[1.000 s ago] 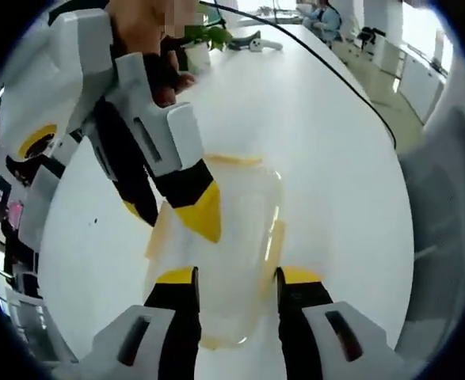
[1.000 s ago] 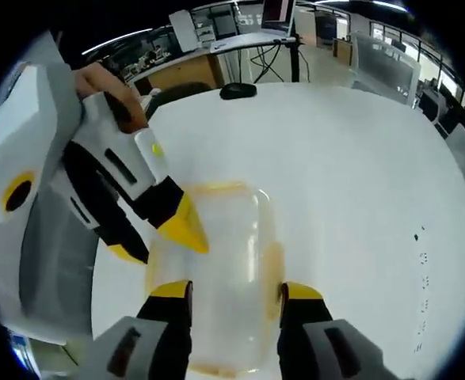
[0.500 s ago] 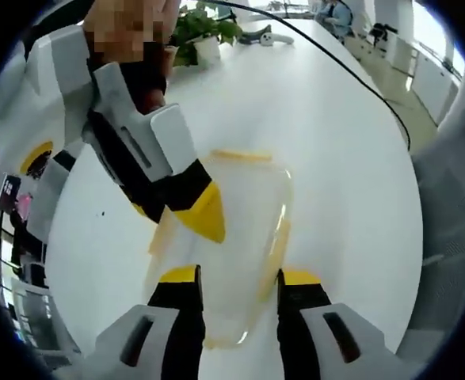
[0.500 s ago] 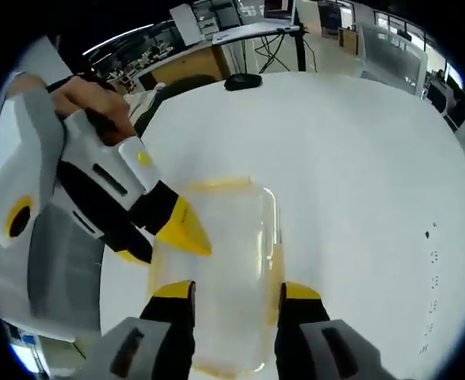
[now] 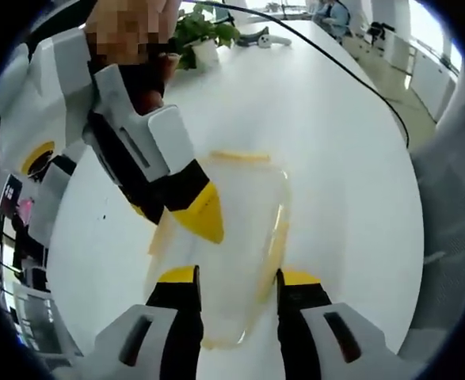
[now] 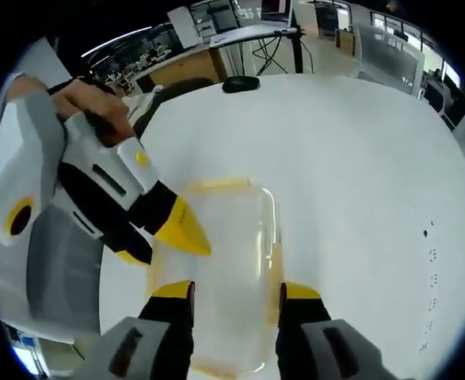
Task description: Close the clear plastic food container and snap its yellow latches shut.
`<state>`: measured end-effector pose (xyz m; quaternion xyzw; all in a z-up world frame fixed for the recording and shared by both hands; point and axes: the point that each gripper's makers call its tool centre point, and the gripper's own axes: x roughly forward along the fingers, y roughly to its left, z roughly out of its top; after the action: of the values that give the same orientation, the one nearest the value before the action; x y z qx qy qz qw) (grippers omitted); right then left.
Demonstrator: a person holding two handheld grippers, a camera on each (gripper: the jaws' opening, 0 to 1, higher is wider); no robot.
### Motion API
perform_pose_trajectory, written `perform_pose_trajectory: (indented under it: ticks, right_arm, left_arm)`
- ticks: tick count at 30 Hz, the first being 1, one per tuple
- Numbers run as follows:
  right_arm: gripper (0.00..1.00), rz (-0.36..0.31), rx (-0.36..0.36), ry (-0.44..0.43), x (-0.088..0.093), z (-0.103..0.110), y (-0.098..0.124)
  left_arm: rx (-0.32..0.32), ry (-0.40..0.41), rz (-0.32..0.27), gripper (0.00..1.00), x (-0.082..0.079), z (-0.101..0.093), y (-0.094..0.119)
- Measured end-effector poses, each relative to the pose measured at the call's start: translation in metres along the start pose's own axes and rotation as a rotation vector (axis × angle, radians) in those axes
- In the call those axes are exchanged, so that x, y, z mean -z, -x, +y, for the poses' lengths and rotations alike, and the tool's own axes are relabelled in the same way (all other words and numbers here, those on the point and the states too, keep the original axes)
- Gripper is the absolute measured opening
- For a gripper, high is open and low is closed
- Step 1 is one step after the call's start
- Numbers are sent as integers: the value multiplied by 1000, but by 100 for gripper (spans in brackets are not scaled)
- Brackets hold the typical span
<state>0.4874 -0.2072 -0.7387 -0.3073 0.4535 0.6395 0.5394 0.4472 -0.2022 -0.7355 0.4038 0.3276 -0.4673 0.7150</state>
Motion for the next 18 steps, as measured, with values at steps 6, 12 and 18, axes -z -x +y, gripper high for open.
perform_pose_trajectory:
  ticks: [6,12,18]
  right_arm:
    - [40,-13,5,-11,1,0,1]
    - [42,-33,30,-40,0,-1,1]
    - [42,-51,48,-54,-1,-1,3]
  left_arm:
    - [-1,-6,-1,33,0,0,0]
    - [-2,-16,0,34,-1,-1,0]
    - [-6,11,-14,36,-3,-1,1]
